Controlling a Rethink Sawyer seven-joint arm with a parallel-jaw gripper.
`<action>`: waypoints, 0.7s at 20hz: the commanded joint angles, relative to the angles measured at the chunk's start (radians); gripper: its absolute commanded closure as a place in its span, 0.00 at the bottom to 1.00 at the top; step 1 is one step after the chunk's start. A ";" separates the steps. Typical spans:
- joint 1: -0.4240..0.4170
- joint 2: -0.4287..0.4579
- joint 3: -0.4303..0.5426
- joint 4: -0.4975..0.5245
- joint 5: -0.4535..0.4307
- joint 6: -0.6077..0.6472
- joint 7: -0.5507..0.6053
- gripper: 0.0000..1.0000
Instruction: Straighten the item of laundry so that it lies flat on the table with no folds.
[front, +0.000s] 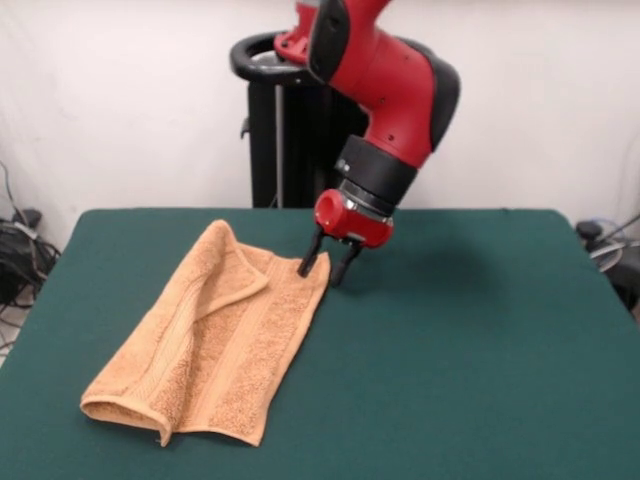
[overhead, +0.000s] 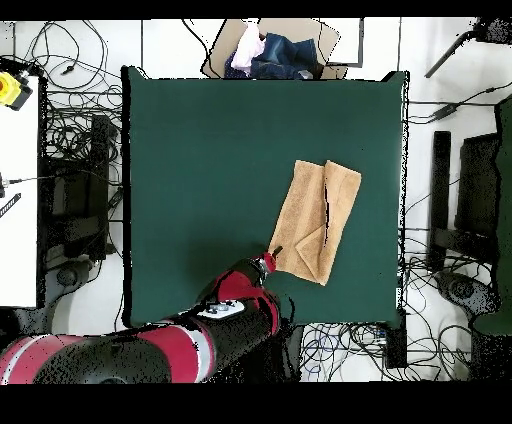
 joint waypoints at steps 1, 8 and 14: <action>-0.130 0.344 -0.038 -0.281 0.239 0.124 0.142 0.00; -0.150 0.345 -0.035 -0.281 0.232 0.087 0.161 0.00; -0.088 0.430 -0.128 -0.295 0.347 0.095 0.148 0.00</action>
